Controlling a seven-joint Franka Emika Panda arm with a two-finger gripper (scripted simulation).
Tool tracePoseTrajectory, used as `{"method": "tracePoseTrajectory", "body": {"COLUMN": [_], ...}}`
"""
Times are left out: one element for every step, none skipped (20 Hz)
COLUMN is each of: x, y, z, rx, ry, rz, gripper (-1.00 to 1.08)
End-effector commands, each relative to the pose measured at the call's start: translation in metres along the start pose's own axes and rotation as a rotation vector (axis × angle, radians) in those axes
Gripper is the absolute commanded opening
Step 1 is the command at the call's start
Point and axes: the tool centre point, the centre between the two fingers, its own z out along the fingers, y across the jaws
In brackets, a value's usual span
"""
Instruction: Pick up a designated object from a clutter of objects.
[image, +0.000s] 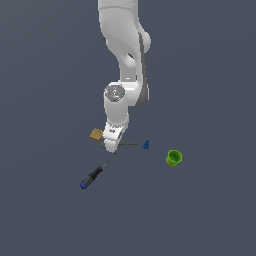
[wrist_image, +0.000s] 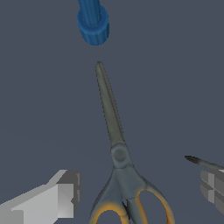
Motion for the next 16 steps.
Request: {"method": "tracePoseTrajectory", "body": {"x": [0.0,0.0,0.0,0.0,0.0,0.0,0.0,0.0,0.0,0.0,0.0,0.0,0.0,0.0,0.0,0.0], "y": [0.0,0.0,0.0,-0.001,-0.001,-0.001,-0.001,-0.001,-0.001,-0.001,-0.001,-0.001,-0.001,-0.001,-0.001,-0.001], "z": [0.003,0.006,0.008,0.012,0.016,0.02,0.025,0.03,0.034,0.038,0.041,0.044,0.046,0.047,0.049,0.049], "rx": [0.0,0.0,0.0,0.0,0.0,0.0,0.0,0.0,0.0,0.0,0.0,0.0,0.0,0.0,0.0,0.0], "ry": [0.0,0.0,0.0,0.0,0.0,0.0,0.0,0.0,0.0,0.0,0.0,0.0,0.0,0.0,0.0,0.0], "rz": [0.0,-0.001,-0.001,-0.001,-0.001,-0.001,-0.002,-0.002,-0.003,-0.003,-0.004,-0.004,-0.004,-0.004,-0.004,-0.004], "gripper": [1.0,1.0,1.0,1.0,1.0,1.0,1.0,1.0,1.0,1.0,1.0,1.0,1.0,1.0,1.0,1.0]}}
